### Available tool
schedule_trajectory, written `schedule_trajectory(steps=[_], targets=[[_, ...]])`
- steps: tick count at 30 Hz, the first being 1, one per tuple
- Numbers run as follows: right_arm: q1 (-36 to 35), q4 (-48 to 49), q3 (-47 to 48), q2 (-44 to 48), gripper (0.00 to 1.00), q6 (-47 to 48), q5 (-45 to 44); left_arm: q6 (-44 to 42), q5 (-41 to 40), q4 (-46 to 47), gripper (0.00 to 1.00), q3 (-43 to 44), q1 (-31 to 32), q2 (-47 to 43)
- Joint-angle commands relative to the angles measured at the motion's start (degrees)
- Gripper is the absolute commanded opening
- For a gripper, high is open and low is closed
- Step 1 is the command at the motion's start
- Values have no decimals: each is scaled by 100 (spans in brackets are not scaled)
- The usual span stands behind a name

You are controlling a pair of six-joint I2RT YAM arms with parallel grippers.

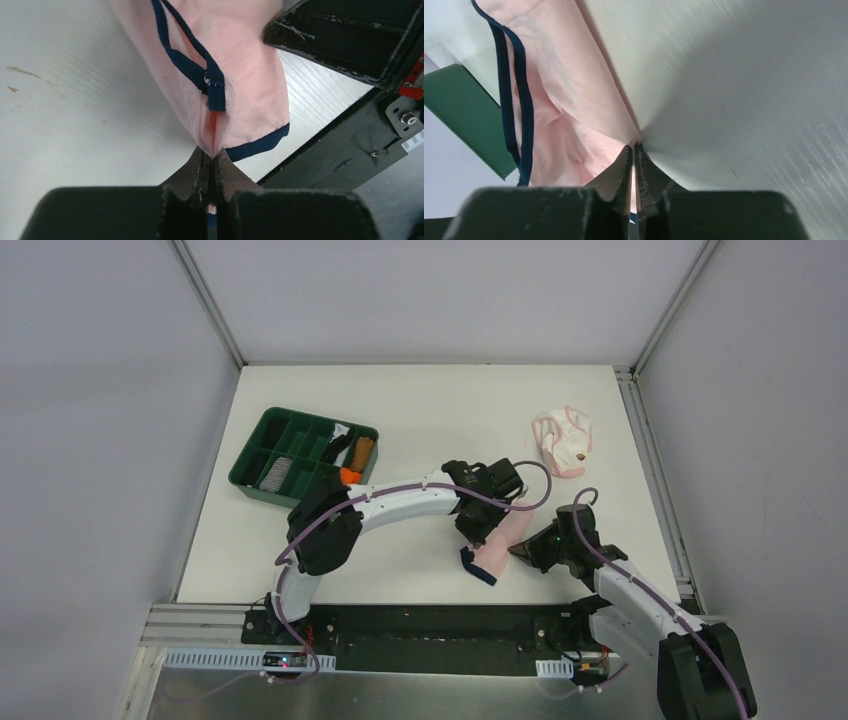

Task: Roll the underwear
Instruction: Fold the underwear at the center of the board.

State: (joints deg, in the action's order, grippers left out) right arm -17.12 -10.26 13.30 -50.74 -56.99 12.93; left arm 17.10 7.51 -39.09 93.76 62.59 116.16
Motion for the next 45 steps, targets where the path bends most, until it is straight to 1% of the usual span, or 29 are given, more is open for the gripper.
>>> schedule_trajectory(steps=[1,19,28,38,39,45], targets=[[-48,137,-87,-133,7,-124,-122,17,270,-190,0,300,55,1],[-194,314,-159,-162,5,-350,-205,329,574,-503,0,984,216,614],[-281,384,-183,-158,5,-409,-247,380,472,-815,0,1412,221,776],[-322,379,-211,-121,5,-444,-265,458,621,-951,0,1524,228,1077],[-324,375,-206,-112,6,-444,-272,438,619,-996,1,1549,223,1091],[-329,352,-213,-80,6,-455,-282,432,650,-1245,26,1721,223,1072]])
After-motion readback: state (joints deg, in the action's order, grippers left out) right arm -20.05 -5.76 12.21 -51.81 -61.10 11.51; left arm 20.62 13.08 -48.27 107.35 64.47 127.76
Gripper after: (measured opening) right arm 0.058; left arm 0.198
